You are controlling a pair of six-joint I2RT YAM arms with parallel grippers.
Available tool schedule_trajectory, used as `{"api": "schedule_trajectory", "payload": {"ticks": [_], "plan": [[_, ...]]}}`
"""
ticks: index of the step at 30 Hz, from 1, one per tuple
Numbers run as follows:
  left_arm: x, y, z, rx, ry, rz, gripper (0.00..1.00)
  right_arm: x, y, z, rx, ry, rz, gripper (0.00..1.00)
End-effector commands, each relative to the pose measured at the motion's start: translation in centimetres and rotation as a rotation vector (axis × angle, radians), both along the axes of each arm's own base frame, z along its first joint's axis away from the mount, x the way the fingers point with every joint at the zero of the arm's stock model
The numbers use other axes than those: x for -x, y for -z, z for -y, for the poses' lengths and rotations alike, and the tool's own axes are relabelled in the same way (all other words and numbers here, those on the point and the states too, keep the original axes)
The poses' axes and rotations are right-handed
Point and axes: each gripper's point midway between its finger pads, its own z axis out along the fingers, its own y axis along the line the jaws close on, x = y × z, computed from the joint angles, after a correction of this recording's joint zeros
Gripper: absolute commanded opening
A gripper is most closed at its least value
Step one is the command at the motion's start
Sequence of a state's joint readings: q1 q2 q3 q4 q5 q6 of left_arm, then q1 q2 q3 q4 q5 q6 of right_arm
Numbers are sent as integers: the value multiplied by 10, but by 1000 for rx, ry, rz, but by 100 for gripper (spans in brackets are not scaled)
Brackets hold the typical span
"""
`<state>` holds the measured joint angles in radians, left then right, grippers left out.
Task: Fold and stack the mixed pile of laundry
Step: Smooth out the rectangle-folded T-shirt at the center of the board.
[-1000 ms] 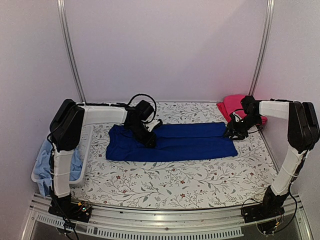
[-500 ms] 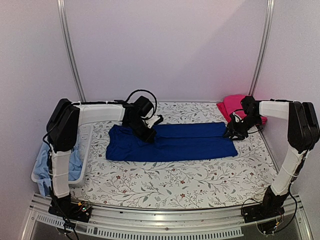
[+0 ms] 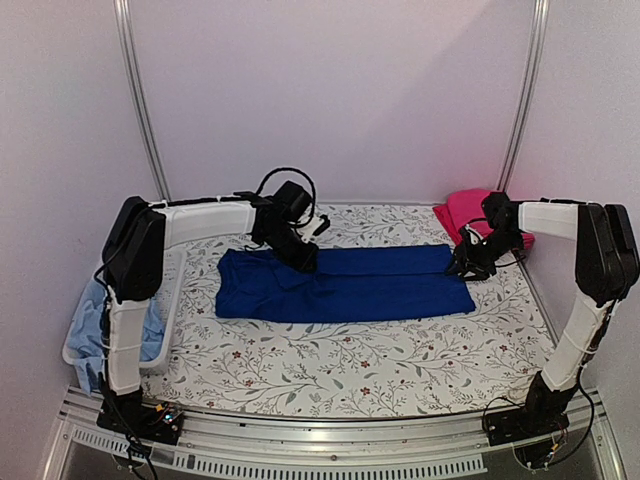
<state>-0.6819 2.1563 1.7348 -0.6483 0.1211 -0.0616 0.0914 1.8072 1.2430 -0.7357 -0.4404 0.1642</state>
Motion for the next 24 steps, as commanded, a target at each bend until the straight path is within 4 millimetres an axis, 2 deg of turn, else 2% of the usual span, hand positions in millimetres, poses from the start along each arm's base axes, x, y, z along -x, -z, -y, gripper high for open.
{"api": "schedule_trajectory", "payload": {"ticks": [1, 3, 4, 5, 9, 12, 15, 18, 24], "plan": [[-8, -1, -13, 44, -118, -41, 25, 0, -7, -1, -16, -4, 21, 49], [-7, -11, -27, 100, -188, -55, 34, -1, -8, -1, -14, -5, 24, 49], [-5, -26, -33, 153, -215, -54, 36, -1, -7, -1, -14, -5, 24, 49], [-4, -31, -41, 190, -256, -60, 37, -1, -8, -1, -15, -6, 24, 49], [8, -35, -77, 323, -441, -138, 39, -2, -8, -2, -18, -7, 27, 49], [22, -23, -89, 412, -544, -229, 38, -2, -7, -2, -20, -9, 24, 49], [29, -12, -88, 464, -608, -291, 35, 0, -5, -3, -24, -10, 20, 49], [26, -4, -87, 485, -672, -327, 33, 1, -5, -3, -26, -10, 18, 49], [26, 25, -85, 472, -757, -408, 31, 3, -5, -2, -22, -5, 15, 49]]}}
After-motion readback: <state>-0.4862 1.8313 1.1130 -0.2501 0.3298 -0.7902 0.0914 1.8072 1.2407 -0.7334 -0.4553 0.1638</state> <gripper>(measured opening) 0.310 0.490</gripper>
